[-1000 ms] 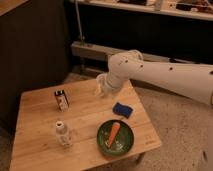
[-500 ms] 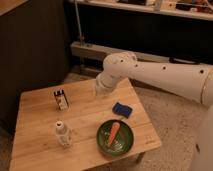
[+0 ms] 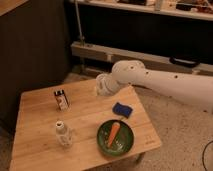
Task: Knock the eraser over
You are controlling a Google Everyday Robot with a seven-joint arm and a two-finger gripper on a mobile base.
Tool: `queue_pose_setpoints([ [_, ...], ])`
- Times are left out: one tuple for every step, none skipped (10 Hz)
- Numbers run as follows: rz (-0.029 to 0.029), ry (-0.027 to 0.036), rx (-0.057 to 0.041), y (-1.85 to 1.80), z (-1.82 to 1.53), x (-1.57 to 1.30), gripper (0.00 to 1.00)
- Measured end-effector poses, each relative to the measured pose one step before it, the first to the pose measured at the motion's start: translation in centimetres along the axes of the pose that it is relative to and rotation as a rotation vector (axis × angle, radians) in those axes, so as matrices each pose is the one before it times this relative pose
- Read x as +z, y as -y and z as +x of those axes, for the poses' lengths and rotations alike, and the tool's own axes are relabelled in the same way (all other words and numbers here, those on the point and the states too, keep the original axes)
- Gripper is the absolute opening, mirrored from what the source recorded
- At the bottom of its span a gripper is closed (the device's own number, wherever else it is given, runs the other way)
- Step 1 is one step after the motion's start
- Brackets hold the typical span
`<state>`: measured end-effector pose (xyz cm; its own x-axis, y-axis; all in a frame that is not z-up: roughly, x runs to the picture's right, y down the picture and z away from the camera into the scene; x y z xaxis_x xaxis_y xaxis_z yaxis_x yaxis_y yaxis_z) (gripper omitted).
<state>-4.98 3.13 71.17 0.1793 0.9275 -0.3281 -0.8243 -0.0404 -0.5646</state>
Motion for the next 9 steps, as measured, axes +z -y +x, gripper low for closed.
queue_pose_setpoints([
  [-0.00103, -0.00009, -0.00165, -0.127, -0.028, 0.015, 0.0],
  [-0.00076, -0.00093, -0.0015, -0.097, -0.006, 0.058, 0.0],
  [0.00043, -0.00029, 0.00063, 0.052, 0.017, 0.008, 0.0],
  [0.00047, -0.00004, -0.00129, -0.045, 0.018, -0.021, 0.0],
  [0.01, 0.00818, 0.00268, -0.023, 0.092, 0.02, 0.0],
  [0.01047, 0.01701, 0.00221, -0.249, 0.005, -0.041, 0.0],
  [0.01006, 0.02309, 0.00232, -0.112, -0.131, 0.251, 0.0],
  [-0.00055, 0.00733, -0.00241, -0.21, -0.175, 0.292, 0.0],
  [-0.00463, 0.00518, -0.0035, -0.247, -0.3, 0.519, 0.0],
])
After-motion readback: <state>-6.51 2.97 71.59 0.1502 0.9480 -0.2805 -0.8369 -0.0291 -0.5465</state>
